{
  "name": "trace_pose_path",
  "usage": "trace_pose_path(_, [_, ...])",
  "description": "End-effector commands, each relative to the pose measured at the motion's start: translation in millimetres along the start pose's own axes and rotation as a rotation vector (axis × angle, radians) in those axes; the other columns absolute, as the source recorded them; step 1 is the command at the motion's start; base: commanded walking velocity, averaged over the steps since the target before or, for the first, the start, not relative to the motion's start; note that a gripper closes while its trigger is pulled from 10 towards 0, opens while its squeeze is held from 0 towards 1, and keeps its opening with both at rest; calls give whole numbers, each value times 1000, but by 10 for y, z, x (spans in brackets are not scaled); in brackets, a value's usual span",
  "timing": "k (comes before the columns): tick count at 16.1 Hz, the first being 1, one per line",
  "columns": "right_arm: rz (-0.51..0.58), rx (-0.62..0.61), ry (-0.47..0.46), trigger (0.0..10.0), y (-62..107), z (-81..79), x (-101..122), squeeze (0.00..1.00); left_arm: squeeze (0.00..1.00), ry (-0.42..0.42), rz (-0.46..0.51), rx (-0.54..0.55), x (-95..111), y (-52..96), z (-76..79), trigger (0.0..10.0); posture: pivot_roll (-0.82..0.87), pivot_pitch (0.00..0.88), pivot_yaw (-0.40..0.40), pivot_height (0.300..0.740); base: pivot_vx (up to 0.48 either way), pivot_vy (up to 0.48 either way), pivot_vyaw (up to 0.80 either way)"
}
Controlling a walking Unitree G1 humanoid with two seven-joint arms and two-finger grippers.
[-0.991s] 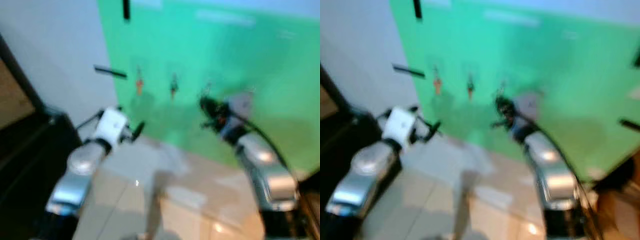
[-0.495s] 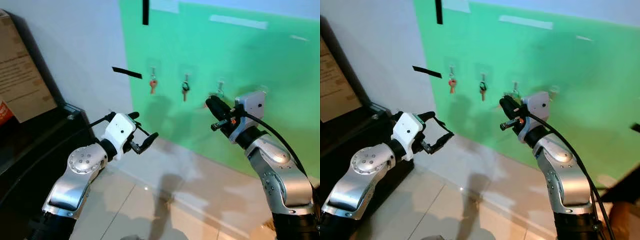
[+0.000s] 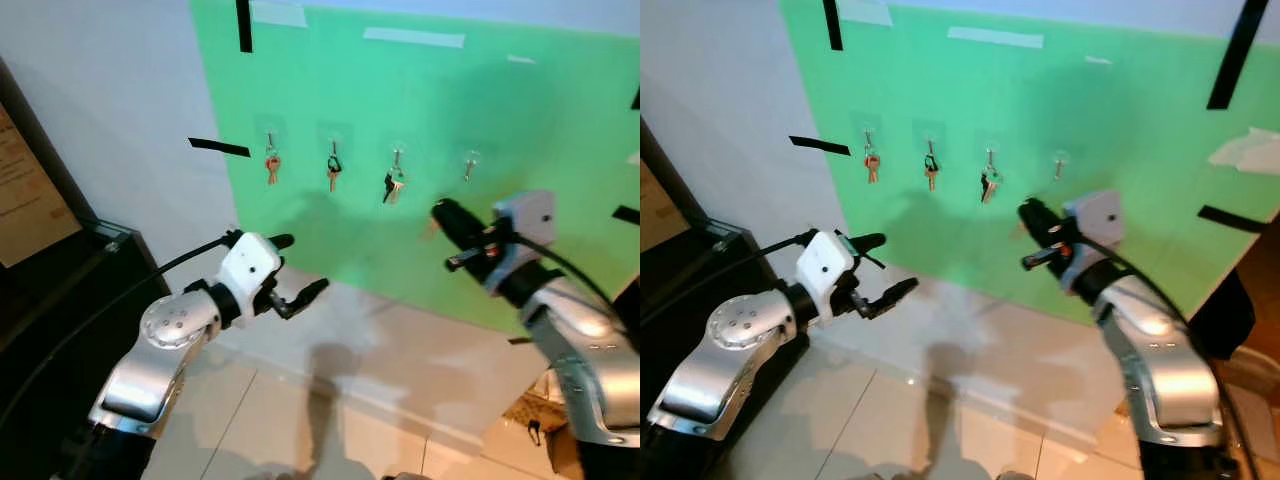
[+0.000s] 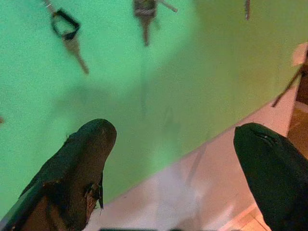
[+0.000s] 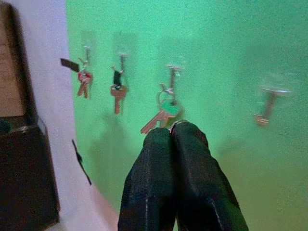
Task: Hang keys on a hook
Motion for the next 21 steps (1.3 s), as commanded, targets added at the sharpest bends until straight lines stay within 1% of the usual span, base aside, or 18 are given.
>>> trace_pose_path(1, [22, -7, -10, 10000, 37, 44, 68, 0, 0, -7, 3, -22, 31, -24, 27, 10000, -72, 0, 67, 740, 0, 0, 0])
trace_pose_path(3, [40, -18, -30, 10000, 32, 76, 117, 0, 0, -4, 7, -30, 41, -52, 43, 10000, -78, 0, 69, 740, 0, 0, 0])
trace_pose_path(6, [45, -7, -52, 10000, 10, 40, 130, 0, 0, 0, 26, -25, 72, -87, 44, 10000, -79, 0, 64, 740, 0, 0, 0])
trace_pose_path(8, [48, 0, -70, 10000, -43, 8, 138, 0, 0, 3, 33, -18, 84, -106, 46, 10000, -68, 0, 53, 740, 0, 0, 0])
trace_pose_path(11, [46, -21, -92, 10000, -124, 27, 147, 0, 0, 6, 35, -18, 83, -97, 59, 10000, -62, 0, 46, 740, 0, 0, 0])
trace_pose_path(13, [57, -55, -119, 10000, -141, 82, 170, 0, 0, 22, 86, -47, 167, -89, 113, 10000, -59, 0, 44, 740, 0, 0, 0])
trace_pose_path(16, [103, -82, -191, 10000, -158, 148, 241, 0, 0, 74, 164, -97, 317, -74, 188, 10000, -55, 0, 45, 740, 0, 0, 0])
trace_pose_path(17, [105, -84, -194, 10000, -161, 152, 244, 0, 0, 81, 169, -103, 327, -72, 193, 10000, -55, 0, 45, 740, 0, 0, 0])
trace_pose_path(19, [109, -97, -209, 10000, -151, 169, 248, 0, 0, 123, 189, -157, 380, -50, 272, 10000, -53, 0, 46, 740, 0, 0, 0])
trace_pose_path(21, [109, -94, -225, 10000, -127, 151, 240, 0, 0, 135, 168, -187, 338, -34, 329, 10000, -52, 0, 45, 740, 0, 0, 0])
Point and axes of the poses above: a point about 5 cm out from each wrist's last joint towards the gripper, its own y axis pointing back from the gripper into the wrist, its own x axis along the axis of the wrist's last joint, z = x × y, the point moved 5 cm from there along -y, pointing out of the wrist towards the gripper, and after that the axes turned 10 degrees about y, right-handed, at the moved point
